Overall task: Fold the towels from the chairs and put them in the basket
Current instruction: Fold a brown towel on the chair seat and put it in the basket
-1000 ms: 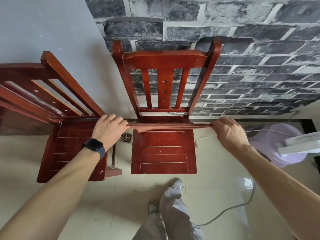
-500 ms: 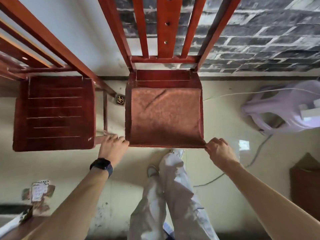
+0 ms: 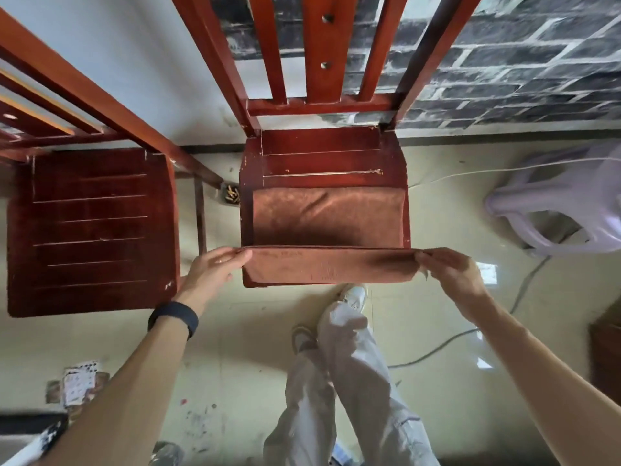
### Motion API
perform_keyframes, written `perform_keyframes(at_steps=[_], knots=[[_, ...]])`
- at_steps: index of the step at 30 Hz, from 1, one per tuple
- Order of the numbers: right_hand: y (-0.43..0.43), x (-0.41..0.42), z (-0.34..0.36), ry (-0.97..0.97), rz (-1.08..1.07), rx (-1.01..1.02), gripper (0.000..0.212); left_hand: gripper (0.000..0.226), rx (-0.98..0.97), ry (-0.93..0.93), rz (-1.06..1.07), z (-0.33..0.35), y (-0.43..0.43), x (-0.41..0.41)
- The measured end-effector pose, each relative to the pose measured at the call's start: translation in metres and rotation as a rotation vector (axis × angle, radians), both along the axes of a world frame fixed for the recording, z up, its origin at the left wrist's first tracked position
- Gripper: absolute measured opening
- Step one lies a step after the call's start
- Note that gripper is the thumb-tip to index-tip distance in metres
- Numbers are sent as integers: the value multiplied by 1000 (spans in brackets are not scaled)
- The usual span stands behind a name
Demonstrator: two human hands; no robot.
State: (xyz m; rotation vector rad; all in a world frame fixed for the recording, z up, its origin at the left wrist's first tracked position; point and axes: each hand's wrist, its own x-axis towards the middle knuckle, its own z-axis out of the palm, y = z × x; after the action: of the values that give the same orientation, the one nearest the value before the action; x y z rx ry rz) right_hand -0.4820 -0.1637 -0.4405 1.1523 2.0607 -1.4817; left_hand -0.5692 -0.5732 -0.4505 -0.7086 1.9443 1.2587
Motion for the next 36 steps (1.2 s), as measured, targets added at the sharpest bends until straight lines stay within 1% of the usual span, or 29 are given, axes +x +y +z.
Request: perform_keyframes(at_steps=[2,5,7,11,14,17,19,23,29,31,33,36], knots=[[0,-21,-17,50,-77,-40,7,30,59,-9,91,-15,10,-22],[-1,-48,-52,97,-130,-11,8,16,90,45,183,-44,29,-46],[-1,-64,-75,110,-131,50,9,14,47,97,199,-62,38,-60],[-1,-88,-101,133,-94,189,25,15,-81,198,202,-91,41,-81],[-1,-98,-111,132,-46,254,27,18,-139,239,167,-102,44,-89],[-2,-106,-117,117,-35,271,28,32,-206,259,137,-109,47,-95],[-2,-111,-120,106,-28,283,28,36,-260,271,101,-113,48,-98],[-4,-119,-124,65,-23,323,29,36,-301,281,104,-119,52,-102],[-6,-131,-122,-9,54,427,36,34,-481,291,41,-116,66,-111],[-5,-136,-121,-34,73,468,38,33,-560,292,-30,-114,69,-113],[-5,-137,-122,-34,106,514,37,33,-681,327,-149,-111,72,-112],[-10,-127,-122,40,72,554,37,32,-819,410,-279,-106,77,-100]])
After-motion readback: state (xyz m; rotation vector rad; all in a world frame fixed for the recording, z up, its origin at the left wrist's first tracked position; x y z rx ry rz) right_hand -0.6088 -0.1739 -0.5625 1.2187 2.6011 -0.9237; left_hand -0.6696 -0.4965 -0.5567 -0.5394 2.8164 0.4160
